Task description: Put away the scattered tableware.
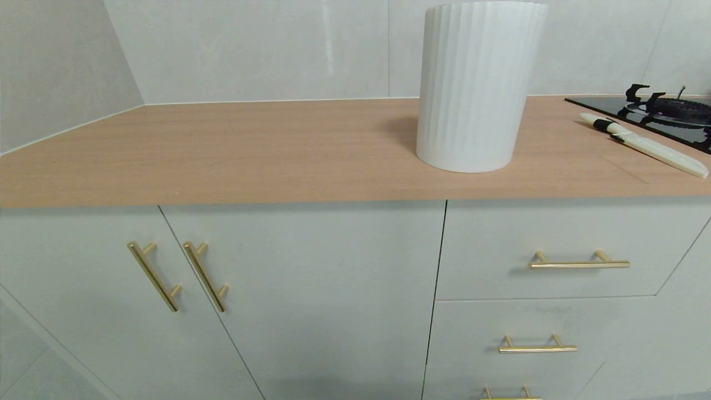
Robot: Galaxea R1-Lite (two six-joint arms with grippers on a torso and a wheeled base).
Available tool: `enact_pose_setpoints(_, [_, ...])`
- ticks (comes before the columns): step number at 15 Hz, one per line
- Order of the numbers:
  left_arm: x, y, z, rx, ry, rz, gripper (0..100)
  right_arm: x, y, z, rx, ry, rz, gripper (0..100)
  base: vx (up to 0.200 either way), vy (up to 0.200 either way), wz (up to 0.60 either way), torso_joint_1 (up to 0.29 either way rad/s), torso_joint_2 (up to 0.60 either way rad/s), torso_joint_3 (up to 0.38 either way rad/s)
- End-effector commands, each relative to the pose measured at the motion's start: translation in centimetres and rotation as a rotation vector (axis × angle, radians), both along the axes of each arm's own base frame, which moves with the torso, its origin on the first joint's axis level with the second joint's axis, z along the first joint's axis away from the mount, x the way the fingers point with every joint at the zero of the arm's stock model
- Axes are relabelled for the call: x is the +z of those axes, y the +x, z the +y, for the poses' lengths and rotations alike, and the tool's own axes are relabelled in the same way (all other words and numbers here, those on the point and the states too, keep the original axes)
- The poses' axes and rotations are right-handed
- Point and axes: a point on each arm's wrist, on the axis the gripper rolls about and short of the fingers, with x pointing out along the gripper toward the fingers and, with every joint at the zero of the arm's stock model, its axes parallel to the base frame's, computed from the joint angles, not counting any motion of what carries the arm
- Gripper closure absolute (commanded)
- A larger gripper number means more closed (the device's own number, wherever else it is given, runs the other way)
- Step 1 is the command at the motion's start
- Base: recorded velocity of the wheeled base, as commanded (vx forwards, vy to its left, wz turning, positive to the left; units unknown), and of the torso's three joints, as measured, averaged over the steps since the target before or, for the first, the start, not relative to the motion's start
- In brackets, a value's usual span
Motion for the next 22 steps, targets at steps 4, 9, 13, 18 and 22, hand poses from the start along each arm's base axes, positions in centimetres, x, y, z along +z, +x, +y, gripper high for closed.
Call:
enact_pose_setpoints(4, [0.0,0.0,0.0,0.0,0.0,0.0,0,0.0,0.01,0.0,0.001,0.0,0.001,0,0.0,-0.15,0.0,0.003,0.0,0.001])
enact_pose_setpoints(9, [0.0,0.0,0.0,0.0,0.0,0.0,0,0.02,0.01,0.0,0.001,0.0,0.0,0,0.0,-0.2,0.0,0.002,0.0,0.003])
enact_pose_setpoints(13, [0.02,0.0,0.0,0.0,0.0,-0.001,0,0.0,0.01,0.0,0.001,0.0,0.001,0,0.0,-0.05,0.0,-0.001,0.0,0.001])
enact_pose_setpoints(18, [0.0,0.0,0.0,0.0,0.0,0.0,0,0.0,0.01,0.0,0.001,0.0,0.001,0,0.0,0.0,0.0,0.0,0.0,0.0])
enact_pose_setpoints(22, [0.0,0.0,0.0,0.0,0.0,0.0,0,0.0,0.01,0.0,0.001,0.0,0.001,0,0.0,0.0,0.0,0.0,0.0,0.0])
